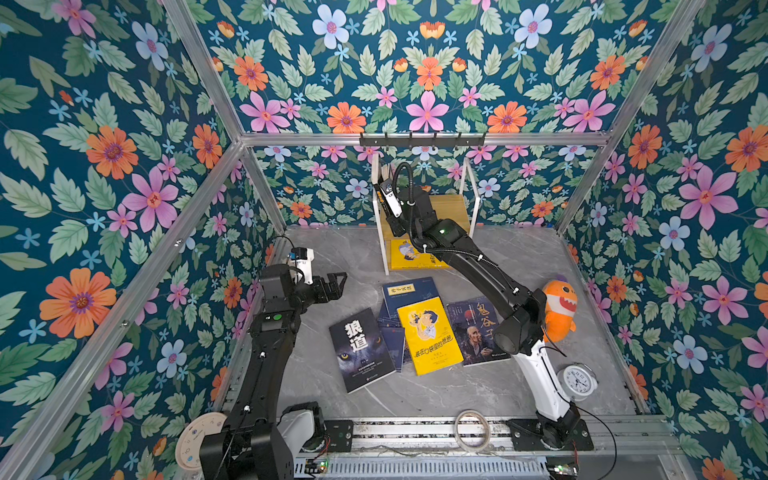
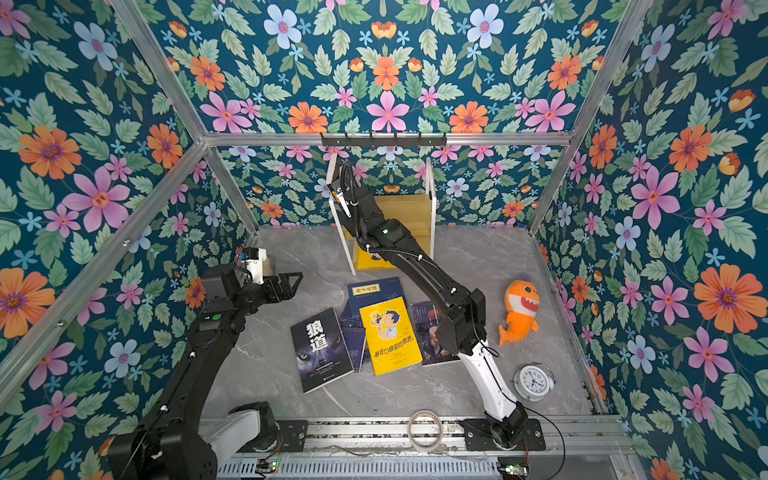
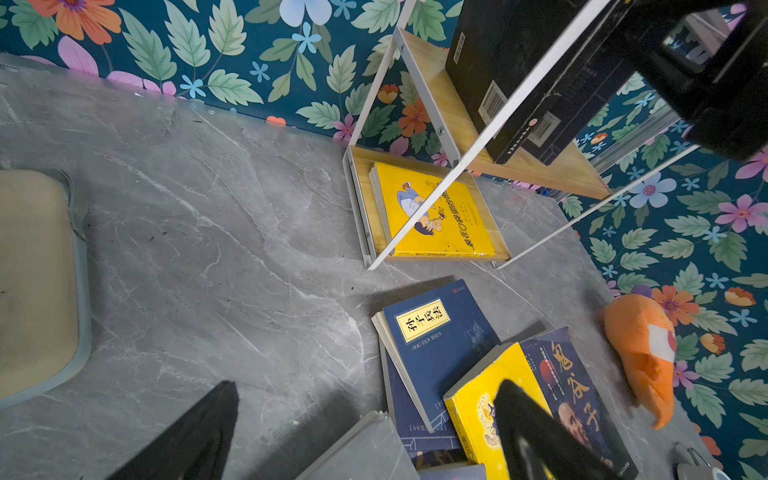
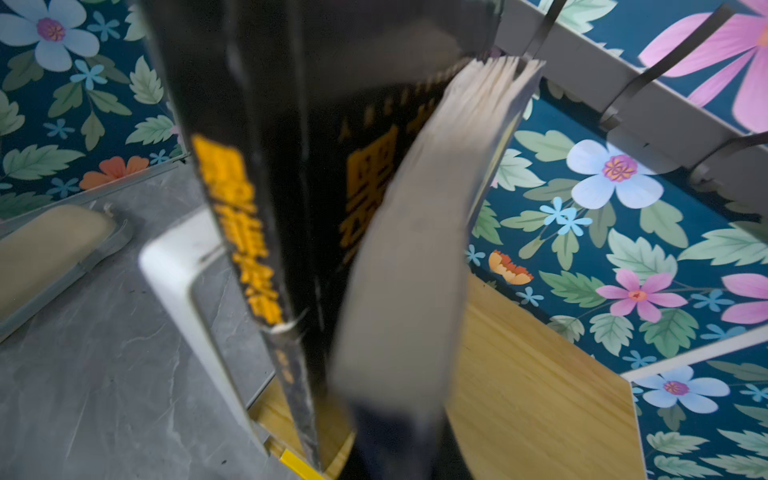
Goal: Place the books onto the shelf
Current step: 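Lower the blue book upright beside the black book and open the right gripper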
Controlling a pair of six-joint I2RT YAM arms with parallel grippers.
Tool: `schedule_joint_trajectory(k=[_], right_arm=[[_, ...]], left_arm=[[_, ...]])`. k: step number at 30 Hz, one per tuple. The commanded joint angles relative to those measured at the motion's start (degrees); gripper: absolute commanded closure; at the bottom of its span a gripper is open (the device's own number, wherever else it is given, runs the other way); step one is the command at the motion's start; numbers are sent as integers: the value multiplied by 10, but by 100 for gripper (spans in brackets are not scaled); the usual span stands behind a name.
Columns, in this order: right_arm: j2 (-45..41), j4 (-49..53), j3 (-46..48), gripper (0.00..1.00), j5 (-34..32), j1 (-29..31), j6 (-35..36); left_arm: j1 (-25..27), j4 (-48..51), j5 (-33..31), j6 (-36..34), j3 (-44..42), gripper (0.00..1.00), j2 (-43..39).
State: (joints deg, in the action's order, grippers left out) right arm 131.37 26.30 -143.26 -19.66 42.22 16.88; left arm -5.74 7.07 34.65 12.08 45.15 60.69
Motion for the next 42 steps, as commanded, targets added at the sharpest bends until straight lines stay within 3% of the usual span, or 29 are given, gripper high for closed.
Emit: schedule_joint_trajectory(k=[1, 6, 14, 24, 28, 35, 42], right_arm=[[-18, -18, 16, 98, 34, 1, 2], [-31, -34, 45, 92, 60, 1, -6], [-66, -65, 104, 67, 94, -1, -29], [-108, -89, 170, 56, 118, -7, -32], [-146, -115, 231, 37, 161, -15, -37], [-229, -225, 401, 1, 278, -63, -118], [-250, -364, 529, 1, 389, -114, -138]], left_arm=[[-1, -16, 3, -5, 0, 3, 0], [-2, -17, 2, -6, -1, 2, -1], [-2, -18, 3, -6, -2, 2, -3], [-2, -18, 2, -6, -3, 2, -3], [-2, -18, 0, -6, -3, 2, -4], [-2, -18, 0, -7, -2, 2, -1], [-2, -20, 1, -4, -3, 2, -1]])
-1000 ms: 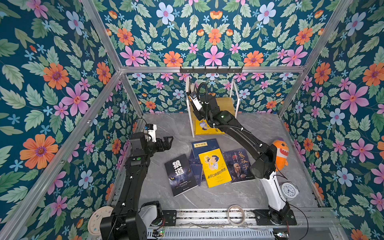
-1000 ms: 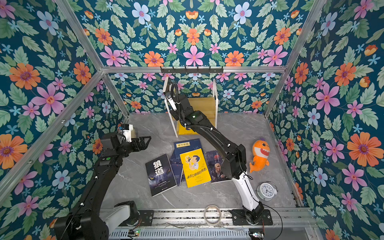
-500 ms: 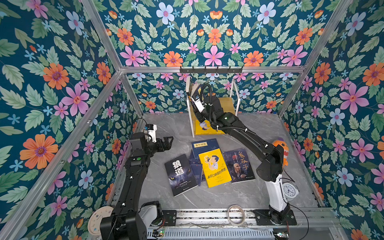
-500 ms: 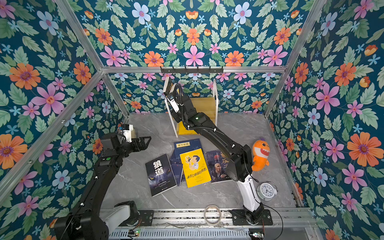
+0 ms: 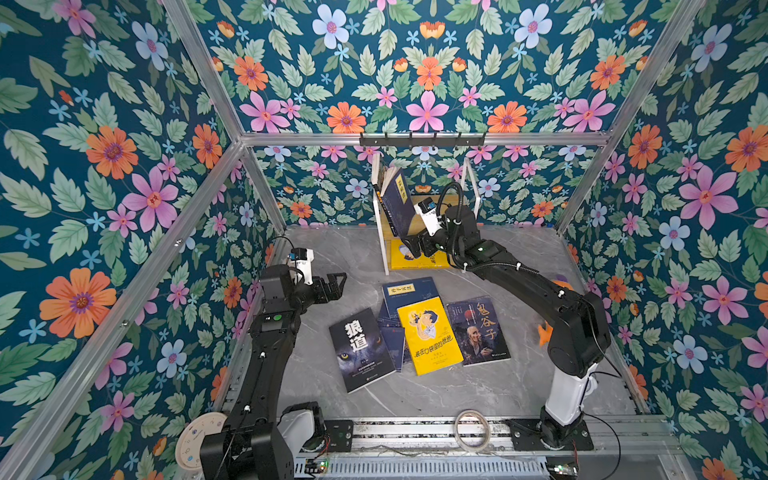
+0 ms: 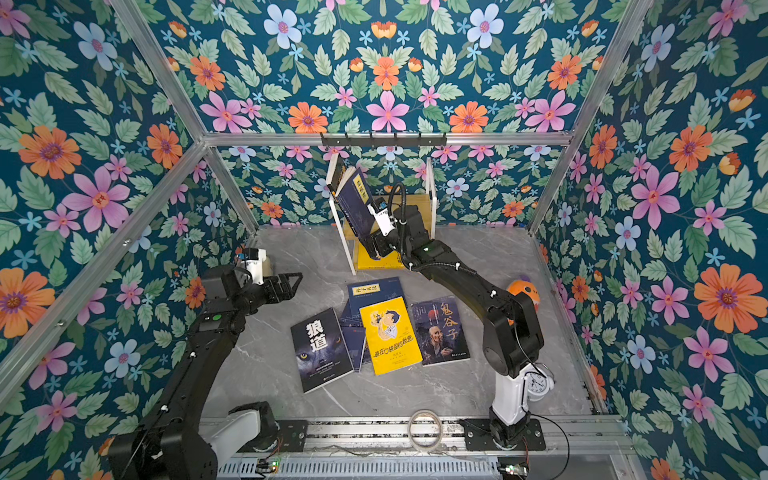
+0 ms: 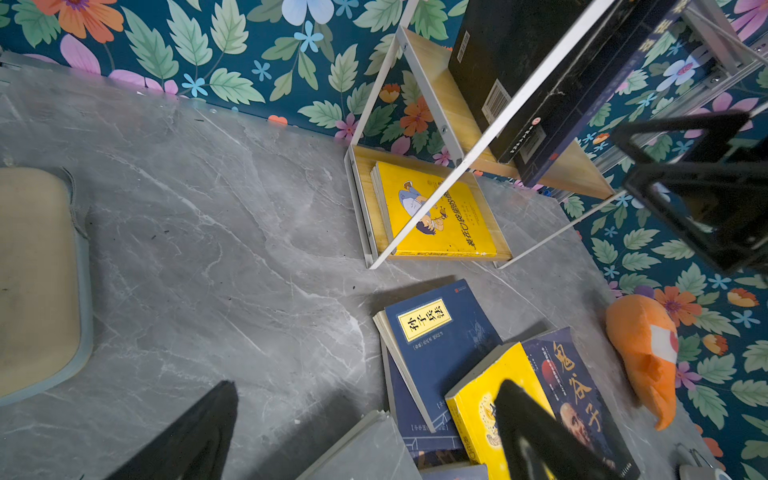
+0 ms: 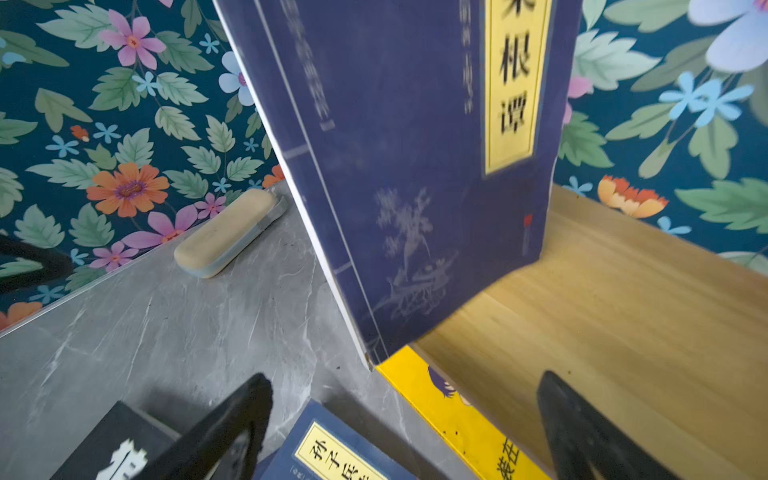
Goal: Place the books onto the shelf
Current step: 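Lower the blue book upright beside the black book and open the right gripper, then push the blue book against the black book with the right gripper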
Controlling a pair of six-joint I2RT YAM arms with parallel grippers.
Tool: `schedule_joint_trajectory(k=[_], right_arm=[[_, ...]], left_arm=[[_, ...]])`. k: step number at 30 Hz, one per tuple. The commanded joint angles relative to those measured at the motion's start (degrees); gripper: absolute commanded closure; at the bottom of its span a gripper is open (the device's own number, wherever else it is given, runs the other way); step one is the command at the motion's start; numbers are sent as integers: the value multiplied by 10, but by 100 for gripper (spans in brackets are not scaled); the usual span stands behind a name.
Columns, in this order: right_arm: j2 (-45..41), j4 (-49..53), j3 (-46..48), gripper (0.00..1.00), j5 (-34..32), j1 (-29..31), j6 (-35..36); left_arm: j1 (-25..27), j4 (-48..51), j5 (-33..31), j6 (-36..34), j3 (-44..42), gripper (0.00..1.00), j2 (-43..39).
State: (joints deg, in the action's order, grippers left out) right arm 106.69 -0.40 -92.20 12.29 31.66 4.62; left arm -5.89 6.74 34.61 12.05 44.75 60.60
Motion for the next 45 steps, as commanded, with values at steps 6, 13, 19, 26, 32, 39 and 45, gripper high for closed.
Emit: schedule_joint_trajectory(k=[6, 13, 19, 26, 32, 39, 45], right_arm=[[44, -101, -9, 1, 142, -19, 1], [104, -85, -70, 1, 156, -28, -4], [143, -70, -112, 4, 185, -40, -13], [184, -64, -151, 5, 249, -56, -36], [212, -55, -185, 6, 288, -60, -39], [245, -34, -235, 10, 322, -60, -36], [269, -7, -278, 12, 342, -60, -31]], left_arm=[[1, -15, 2, -4, 1, 2, -5], [1, -13, 1, -4, 2, 2, -7], [1, -14, 0, -5, 0, 2, -6], [0, -14, -1, -6, -1, 2, -4], [0, -15, -1, -6, 0, 2, 0], [-1, -13, -2, -7, -1, 2, -1], [1, -15, -2, -7, -2, 2, -1]])
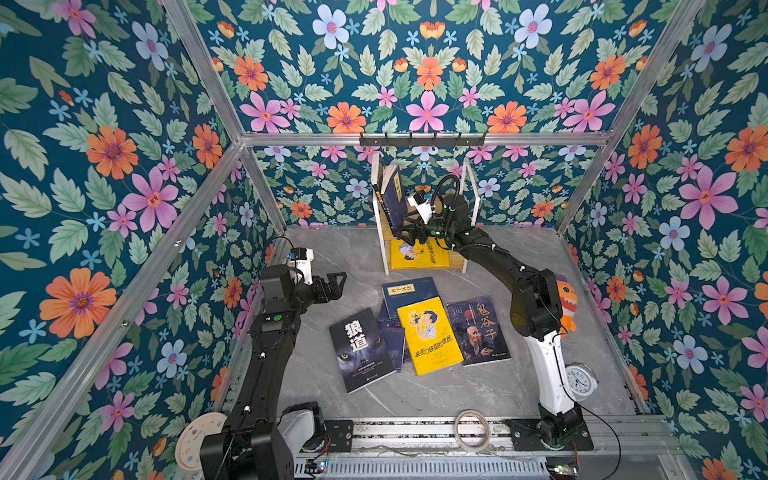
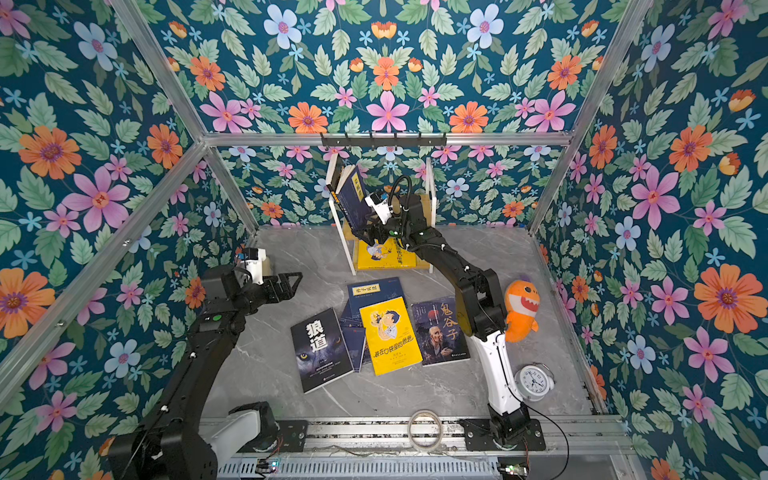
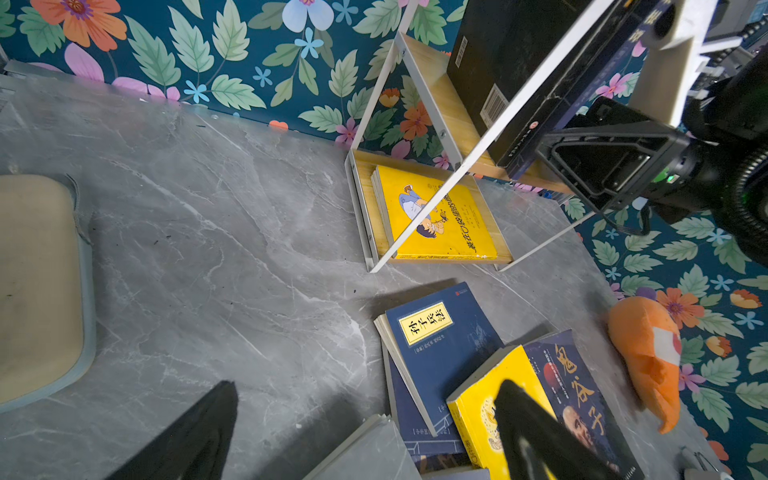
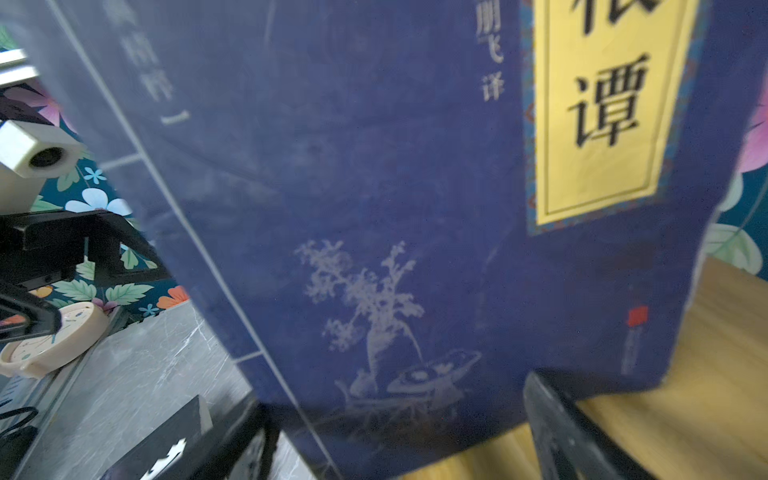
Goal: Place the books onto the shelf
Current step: 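Push the blue book against the black book with the right gripper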
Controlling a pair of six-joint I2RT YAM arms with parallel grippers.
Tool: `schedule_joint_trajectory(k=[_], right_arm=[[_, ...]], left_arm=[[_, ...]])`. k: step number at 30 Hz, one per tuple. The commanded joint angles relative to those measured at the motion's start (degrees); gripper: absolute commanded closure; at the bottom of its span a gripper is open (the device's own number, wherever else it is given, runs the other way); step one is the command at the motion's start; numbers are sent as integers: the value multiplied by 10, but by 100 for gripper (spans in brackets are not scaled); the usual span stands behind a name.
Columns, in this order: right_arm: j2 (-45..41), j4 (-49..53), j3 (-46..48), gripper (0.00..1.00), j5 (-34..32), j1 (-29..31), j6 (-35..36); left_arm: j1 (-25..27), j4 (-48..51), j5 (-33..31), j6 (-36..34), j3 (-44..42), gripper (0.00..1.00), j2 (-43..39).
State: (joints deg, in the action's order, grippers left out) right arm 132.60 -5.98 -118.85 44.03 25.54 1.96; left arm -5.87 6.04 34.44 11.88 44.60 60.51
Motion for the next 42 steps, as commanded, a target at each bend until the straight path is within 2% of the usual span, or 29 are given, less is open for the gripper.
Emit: schedule_joint_trajectory(k=[1, 19, 40, 42], right_arm=[[13, 53, -18, 13, 25, 1, -2], [2, 75, -5, 24, 20, -14, 15], [-4, 103, -40, 24, -10, -16, 38], [-7, 113, -44, 22, -11, -15, 47]], left_arm=[[0, -8, -1, -5, 0, 2, 0], [9, 1, -5, -10, 12, 2, 13], [8, 0, -7, -15, 5, 2, 8], [8, -1, -7, -15, 4, 2, 8]])
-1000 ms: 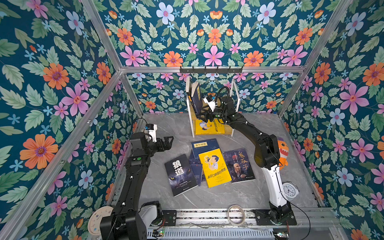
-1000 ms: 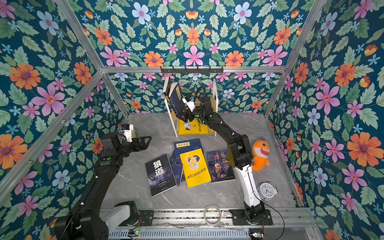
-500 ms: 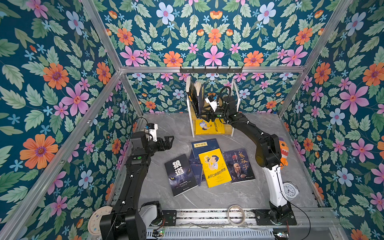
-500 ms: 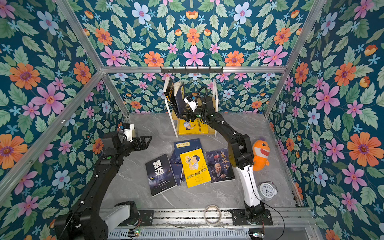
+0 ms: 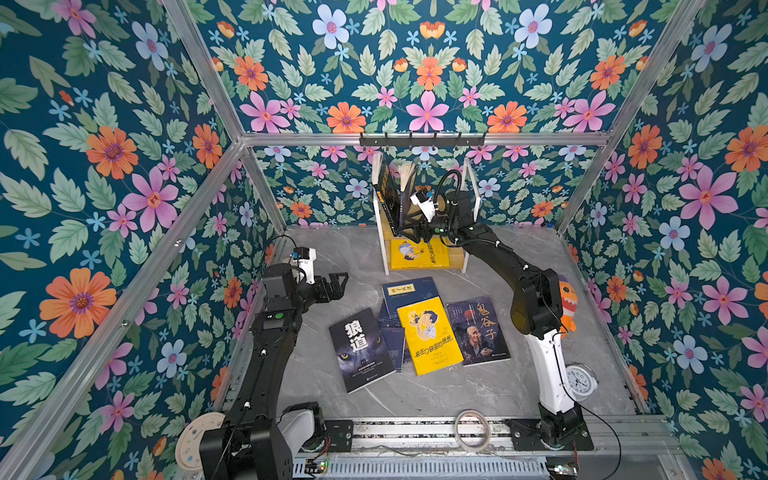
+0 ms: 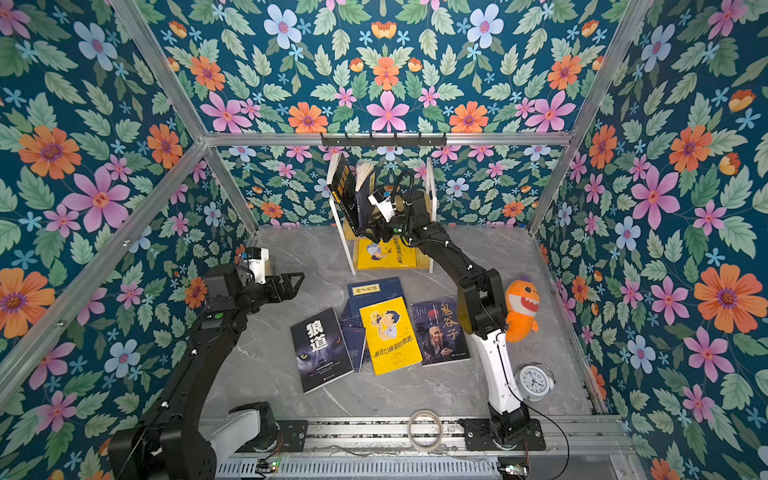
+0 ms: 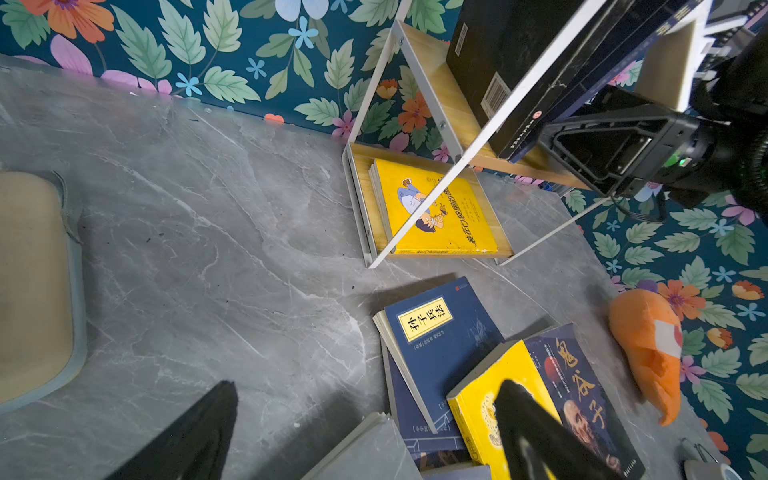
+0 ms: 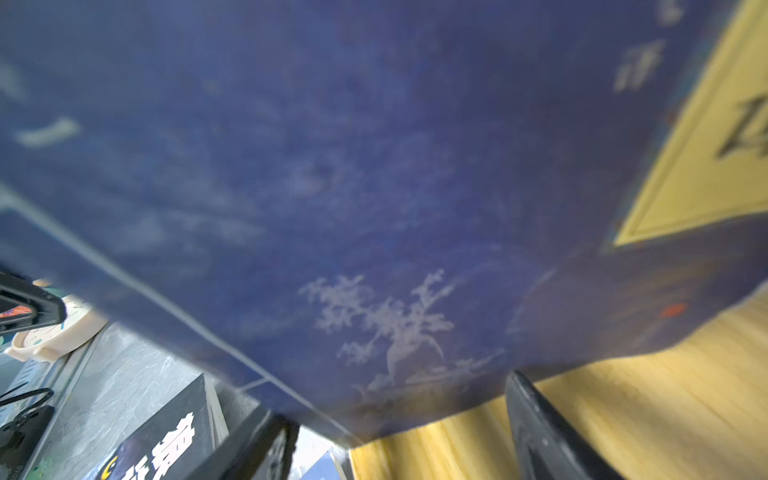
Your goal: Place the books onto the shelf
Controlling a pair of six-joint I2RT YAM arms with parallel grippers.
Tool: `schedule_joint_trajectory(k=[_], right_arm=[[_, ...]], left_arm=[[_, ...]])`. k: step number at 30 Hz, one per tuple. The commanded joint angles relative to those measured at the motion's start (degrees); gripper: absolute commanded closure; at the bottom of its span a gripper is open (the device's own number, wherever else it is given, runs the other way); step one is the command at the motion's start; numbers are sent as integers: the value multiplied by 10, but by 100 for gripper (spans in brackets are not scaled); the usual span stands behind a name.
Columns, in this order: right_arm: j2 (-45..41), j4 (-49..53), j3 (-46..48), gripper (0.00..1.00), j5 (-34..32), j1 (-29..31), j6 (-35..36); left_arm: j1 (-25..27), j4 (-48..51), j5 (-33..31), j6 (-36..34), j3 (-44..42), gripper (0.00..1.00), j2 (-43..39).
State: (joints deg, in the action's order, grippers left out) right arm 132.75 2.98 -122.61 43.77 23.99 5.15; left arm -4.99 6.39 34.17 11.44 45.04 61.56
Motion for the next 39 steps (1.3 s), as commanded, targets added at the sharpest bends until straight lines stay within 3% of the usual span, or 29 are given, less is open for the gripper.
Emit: schedule_joint_trajectory(k=[1, 7, 39], right_arm=[[-12, 31, -11, 20, -13, 0, 19], [-29, 59, -21, 10, -40, -1, 34], [-30, 62, -103, 8, -36, -2, 18]], left_arm=[[-1, -4, -4, -11, -1, 2, -2], [-1, -8, -2, -9, -5, 2, -4], [-3, -14, -2, -11, -15, 1, -4]])
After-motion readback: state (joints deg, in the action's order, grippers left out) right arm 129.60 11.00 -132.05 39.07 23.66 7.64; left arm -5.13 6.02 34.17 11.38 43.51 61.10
